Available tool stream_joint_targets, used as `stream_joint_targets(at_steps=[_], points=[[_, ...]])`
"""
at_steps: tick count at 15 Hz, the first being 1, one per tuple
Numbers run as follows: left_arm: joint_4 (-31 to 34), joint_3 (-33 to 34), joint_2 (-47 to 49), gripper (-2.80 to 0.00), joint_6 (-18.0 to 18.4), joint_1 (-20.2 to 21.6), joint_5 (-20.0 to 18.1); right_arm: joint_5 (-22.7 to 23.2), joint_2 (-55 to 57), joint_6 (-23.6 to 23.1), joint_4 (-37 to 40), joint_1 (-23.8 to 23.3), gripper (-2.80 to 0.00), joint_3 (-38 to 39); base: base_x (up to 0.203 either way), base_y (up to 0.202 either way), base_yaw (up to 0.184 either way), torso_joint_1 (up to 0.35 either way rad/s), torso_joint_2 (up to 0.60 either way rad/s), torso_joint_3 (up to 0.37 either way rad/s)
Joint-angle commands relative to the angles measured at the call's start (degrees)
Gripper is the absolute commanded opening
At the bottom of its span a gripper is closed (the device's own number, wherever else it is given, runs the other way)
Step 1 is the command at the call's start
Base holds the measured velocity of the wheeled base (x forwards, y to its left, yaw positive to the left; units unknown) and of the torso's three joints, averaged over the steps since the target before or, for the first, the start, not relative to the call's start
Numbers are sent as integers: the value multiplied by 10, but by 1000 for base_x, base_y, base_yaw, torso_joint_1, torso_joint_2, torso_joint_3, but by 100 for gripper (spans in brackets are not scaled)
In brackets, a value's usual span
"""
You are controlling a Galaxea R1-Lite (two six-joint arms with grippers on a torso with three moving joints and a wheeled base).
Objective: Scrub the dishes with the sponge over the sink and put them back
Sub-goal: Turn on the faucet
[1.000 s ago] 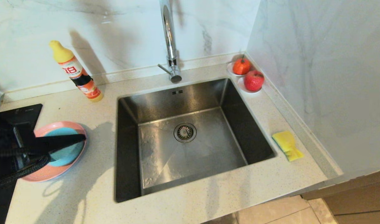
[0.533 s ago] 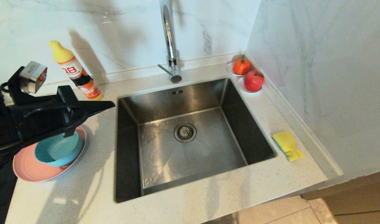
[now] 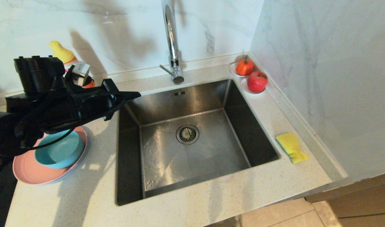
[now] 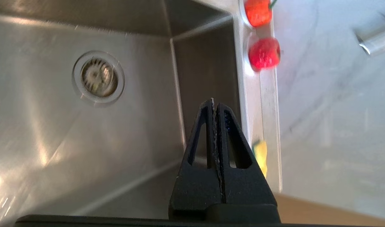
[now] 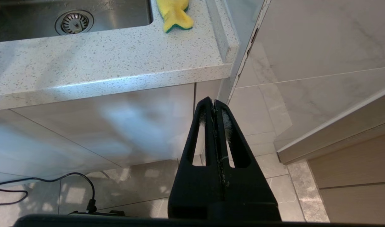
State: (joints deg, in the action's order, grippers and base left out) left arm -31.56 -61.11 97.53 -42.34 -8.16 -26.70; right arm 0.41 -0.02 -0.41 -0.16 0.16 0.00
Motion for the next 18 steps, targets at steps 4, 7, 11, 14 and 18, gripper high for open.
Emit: stream_joint_targets(at_steps=[4,7,11,14,18], points=[[-67,-70,96,-280,-40,1,1,0,0,0,0,0,-280,0,0,0,0,0,0,0],[-68,-97,120,-280,-40,1,1,0,0,0,0,0,-280,0,0,0,0,0,0,0],[-70,-121,143,-280,-39,1,1,0,0,0,0,0,-280,0,0,0,0,0,0,0],[-69,-149,153,-280,-40,1,2,0,0,0,0,0,-280,0,0,0,0,0,0,0],[-67,-171,159,-280,-40,-3,3,0,0,0,0,0,-280,0,0,0,0,0,0,0]])
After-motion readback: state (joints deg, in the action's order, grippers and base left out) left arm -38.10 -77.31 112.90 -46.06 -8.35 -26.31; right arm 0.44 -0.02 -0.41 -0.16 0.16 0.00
